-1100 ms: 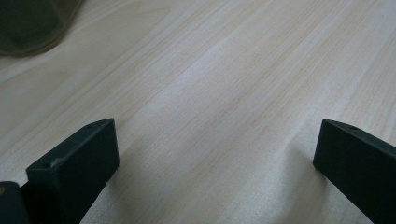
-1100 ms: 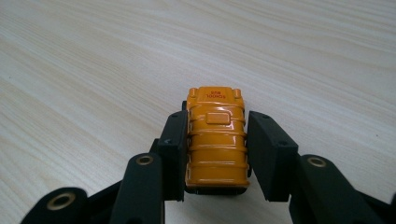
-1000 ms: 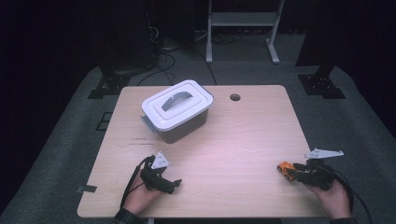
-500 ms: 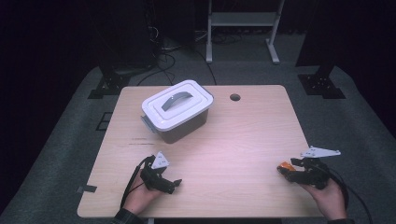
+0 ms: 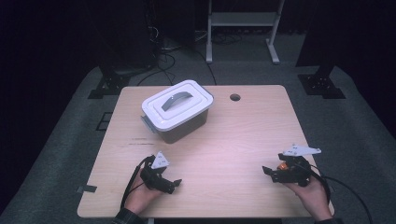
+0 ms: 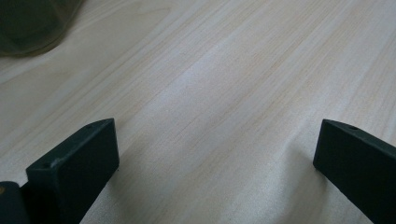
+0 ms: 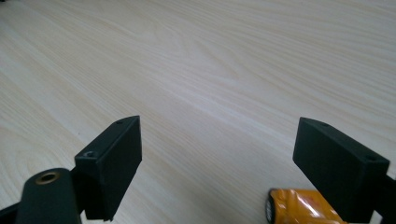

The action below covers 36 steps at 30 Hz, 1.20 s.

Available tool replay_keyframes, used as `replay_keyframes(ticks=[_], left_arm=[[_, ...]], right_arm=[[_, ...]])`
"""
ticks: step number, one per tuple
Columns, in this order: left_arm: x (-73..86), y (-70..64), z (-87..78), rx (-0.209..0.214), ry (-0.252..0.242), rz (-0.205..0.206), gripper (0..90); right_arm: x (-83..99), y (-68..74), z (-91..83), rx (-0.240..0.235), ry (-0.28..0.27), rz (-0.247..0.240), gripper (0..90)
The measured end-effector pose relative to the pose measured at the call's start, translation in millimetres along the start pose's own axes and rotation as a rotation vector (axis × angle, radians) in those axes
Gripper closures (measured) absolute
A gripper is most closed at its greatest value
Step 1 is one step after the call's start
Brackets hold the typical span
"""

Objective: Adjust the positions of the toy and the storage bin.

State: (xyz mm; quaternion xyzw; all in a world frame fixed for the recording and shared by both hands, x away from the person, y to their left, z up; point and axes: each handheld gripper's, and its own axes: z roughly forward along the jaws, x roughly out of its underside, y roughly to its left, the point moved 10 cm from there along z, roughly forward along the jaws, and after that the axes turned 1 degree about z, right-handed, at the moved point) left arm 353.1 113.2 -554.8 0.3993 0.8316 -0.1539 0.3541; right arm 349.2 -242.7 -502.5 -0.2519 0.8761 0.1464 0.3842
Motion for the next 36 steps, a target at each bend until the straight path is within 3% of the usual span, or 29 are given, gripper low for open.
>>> replay_keyframes(ticks=[6, 13, 17, 22, 30, 36], left_arm=[[-0.1, 0.0, 0.0, 0.0, 0.0, 0.0, 0.0], [-0.1, 0.4, 0.0, -0.002, 0.0, -0.002, 0.0], [0.1, 0.5, -0.3, -0.002, -0.001, -0.003, 0.0], [-0.4, 1.2, -3.3, -0.002, -0.004, -0.004, 0.0], [-8.0, 1.6, -15.2, 0.003, -0.037, -0.011, 0.0], [-15.2, 2.5, -23.0, 0.004, -0.057, -0.008, 0.0]], right_arm=[[-3.3, 17.6, 18.3, -0.038, 0.001, -0.047, 10.5], [1.3, 35.9, 39.5, -0.078, 0.042, -0.098, 9.8], [4.4, 42.0, 51.1, -0.08, 0.061, -0.115, 9.5], [12.8, 44.0, 64.7, -0.047, 0.117, -0.159, 9.1], [13.9, 42.1, 67.3, -0.06, 0.111, -0.123, 9.1], [13.9, 43.1, 68.7, -0.073, 0.035, -0.123, 9.3]])
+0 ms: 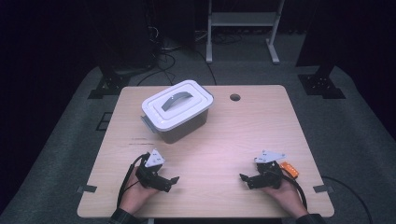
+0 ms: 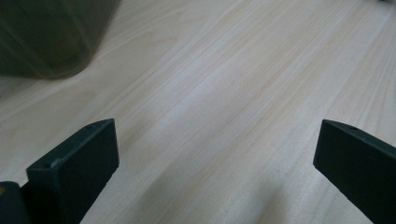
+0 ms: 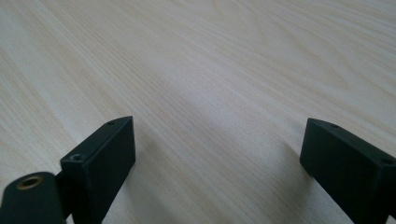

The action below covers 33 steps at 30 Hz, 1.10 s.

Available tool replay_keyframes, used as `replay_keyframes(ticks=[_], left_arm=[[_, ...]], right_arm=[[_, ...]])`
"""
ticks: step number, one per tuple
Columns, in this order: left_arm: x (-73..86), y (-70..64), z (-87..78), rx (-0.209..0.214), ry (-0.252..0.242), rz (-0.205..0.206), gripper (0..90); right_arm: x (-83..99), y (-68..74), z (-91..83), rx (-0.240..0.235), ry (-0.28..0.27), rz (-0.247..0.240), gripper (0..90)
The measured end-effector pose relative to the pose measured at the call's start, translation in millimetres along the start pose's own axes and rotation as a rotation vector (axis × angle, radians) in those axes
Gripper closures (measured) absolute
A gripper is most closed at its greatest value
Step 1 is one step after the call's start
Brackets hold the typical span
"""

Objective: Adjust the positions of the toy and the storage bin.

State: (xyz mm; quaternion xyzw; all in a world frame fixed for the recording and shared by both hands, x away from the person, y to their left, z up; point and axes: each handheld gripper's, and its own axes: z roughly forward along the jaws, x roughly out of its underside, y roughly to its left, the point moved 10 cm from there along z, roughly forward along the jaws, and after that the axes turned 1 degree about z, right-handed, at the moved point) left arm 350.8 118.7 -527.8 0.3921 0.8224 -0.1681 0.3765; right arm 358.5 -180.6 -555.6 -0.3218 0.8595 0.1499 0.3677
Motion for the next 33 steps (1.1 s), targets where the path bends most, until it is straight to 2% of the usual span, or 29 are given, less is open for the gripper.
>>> replay_keyframes(ticks=[8, 12, 17, 27, 33], left_arm=[[-21.1, 1.2, -15.1, -0.004, -0.032, 0.006, 0.0], [-31.7, 4.9, -23.4, -0.001, -0.046, -0.004, 0.0], [-44.2, 13.5, -33.7, -0.006, -0.07, -0.022, 0.0], [-73.5, 30.2, -52.6, -0.021, -0.107, -0.012, 0.0], [-87.9, 44.4, -58.8, -0.038, -0.11, -0.009, 0.0]], right_arm=[[0.0, 0.0, 0.0, 0.0, 0.0, 0.001, 9.3], [0.0, 0.0, 0.1, 0.003, 0.0, 0.003, 9.3], [-0.1, 0.0, 0.2, 0.005, 0.0, 0.004, 9.3], [0.0, 0.0, 0.1, 0.009, 0.0, 0.008, 9.3], [0.0, 0.0, 0.1, 0.01, 0.0, 0.008, 9.3]])
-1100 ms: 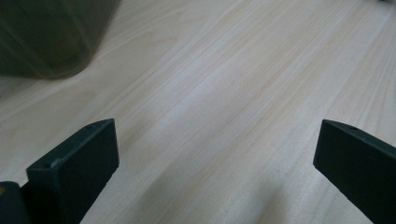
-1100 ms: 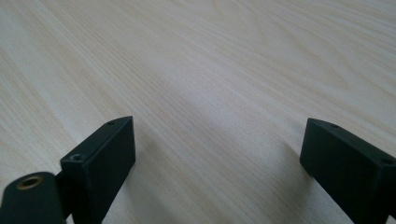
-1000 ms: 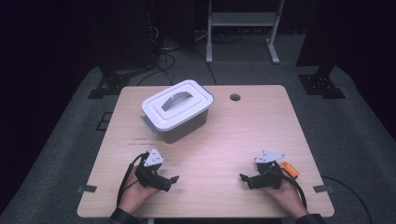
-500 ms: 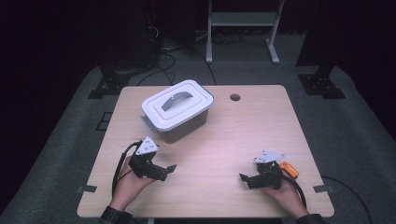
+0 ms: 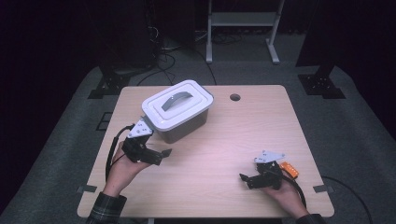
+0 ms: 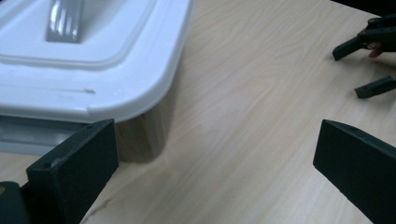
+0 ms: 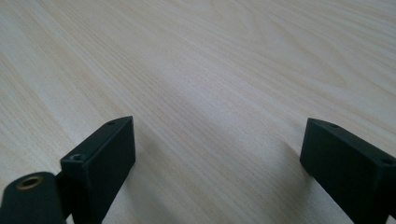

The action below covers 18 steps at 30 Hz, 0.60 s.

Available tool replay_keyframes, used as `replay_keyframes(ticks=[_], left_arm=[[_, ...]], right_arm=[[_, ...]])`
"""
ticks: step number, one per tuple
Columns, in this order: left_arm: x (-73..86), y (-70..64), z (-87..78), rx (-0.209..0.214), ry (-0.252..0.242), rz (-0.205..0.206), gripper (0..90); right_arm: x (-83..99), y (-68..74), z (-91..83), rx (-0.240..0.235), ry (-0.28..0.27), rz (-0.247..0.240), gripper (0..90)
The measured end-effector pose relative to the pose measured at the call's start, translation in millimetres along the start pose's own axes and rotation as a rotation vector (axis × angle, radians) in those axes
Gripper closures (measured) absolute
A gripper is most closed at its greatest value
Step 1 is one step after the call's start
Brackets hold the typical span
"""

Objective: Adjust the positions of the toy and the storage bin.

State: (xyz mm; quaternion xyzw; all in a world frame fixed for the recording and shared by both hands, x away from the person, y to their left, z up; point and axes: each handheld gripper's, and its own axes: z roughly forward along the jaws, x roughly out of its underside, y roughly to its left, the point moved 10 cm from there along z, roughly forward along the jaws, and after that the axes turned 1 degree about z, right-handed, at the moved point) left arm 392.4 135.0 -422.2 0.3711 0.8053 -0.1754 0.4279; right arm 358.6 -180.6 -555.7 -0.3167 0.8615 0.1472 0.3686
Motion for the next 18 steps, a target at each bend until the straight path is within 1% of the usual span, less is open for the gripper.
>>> replay_keyframes(ticks=[3, 7, 9, 14, 18], left_arm=[[-8.5, 8.0, -1.2, -0.009, -0.01, 0.003, 0.0], [-18.9, 17.9, -1.0, -0.01, -0.022, 0.002, 0.0], [-22.8, 22.4, 0.2, -0.009, -0.02, 0.001, 0.0], [-31.7, 34.6, 3.2, -0.022, -0.013, 0.015, 0.0], [-38.9, 47.6, 8.2, -0.036, -0.002, 0.019, 0.0]], right_arm=[[0.0, 0.0, 0.0, 0.0, 0.0, 0.001, 9.3], [0.0, 0.0, -0.1, 0.0, 0.001, 0.0, 9.3], [0.0, 0.0, -0.1, 0.0, 0.001, 0.001, 9.3], [-0.1, 0.1, 0.0, 0.0, 0.0, 0.002, 9.3], [-0.2, -0.1, 0.1, 0.001, -0.002, 0.0, 9.3]])
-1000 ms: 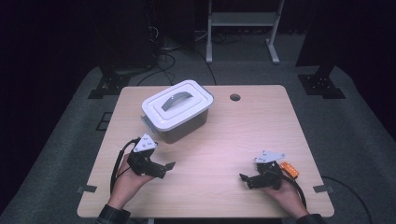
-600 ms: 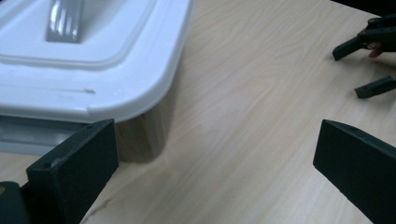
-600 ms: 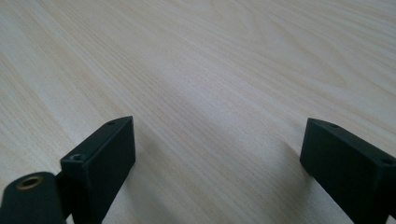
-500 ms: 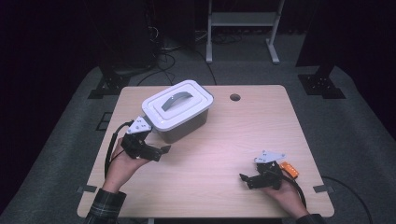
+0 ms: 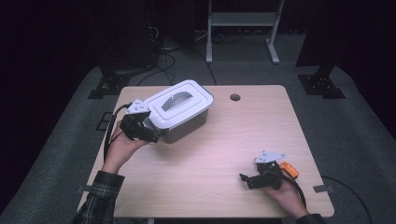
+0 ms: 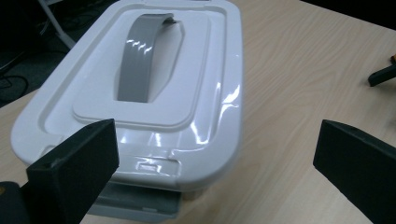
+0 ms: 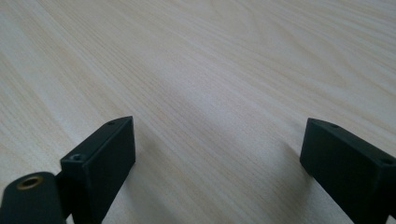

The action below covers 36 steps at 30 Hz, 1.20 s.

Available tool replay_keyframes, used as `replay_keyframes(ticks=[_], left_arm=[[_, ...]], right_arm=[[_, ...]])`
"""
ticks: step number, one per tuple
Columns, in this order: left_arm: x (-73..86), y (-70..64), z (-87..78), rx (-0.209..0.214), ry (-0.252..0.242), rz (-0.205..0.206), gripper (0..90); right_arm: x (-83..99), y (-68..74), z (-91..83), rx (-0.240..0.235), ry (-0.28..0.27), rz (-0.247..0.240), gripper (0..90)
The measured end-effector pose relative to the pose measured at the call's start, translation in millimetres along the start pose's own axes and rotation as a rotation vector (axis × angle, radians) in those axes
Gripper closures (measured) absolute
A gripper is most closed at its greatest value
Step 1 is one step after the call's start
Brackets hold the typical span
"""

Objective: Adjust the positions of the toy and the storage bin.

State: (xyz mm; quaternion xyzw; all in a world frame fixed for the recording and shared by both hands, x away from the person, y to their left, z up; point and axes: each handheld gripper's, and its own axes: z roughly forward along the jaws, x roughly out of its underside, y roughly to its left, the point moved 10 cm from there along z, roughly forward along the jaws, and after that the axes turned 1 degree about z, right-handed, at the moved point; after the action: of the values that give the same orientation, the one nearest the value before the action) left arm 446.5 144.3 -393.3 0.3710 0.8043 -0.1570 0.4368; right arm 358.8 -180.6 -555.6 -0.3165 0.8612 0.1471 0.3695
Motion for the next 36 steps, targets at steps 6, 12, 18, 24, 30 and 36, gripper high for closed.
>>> replay_keyframes(ticks=[6, 12, 18, 24, 30, 36], left_arm=[[-6.7, 21.7, 9.6, -0.018, 0.025, 0.009, 0.0], [-7.0, 40.1, 19.6, -0.022, 0.05, 0.015, 0.0], [-0.9, 52.5, 30.9, -0.016, 0.087, 0.009, 0.0], [5.3, 57.4, 41.3, -0.008, 0.108, 0.009, 0.0], [8.8, 57.5, 44.1, -0.008, 0.116, 0.014, 0.0], [9.7, 55.1, 43.2, -0.006, 0.103, 0.013, 0.0]], right_arm=[[0.1, 0.2, -0.1, -0.001, 0.001, 0.001, 9.3], [0.1, 0.1, -0.1, -0.001, 0.002, 0.001, 9.3], [0.2, 0.1, -0.1, -0.001, 0.002, 0.0, 9.3], [0.2, 0.2, -0.1, -0.001, 0.001, 0.0, 9.3], [0.2, 0.2, -0.1, -0.001, 0.001, 0.0, 9.3], [0.2, 0.2, -0.1, -0.001, 0.002, 0.0, 9.3]])
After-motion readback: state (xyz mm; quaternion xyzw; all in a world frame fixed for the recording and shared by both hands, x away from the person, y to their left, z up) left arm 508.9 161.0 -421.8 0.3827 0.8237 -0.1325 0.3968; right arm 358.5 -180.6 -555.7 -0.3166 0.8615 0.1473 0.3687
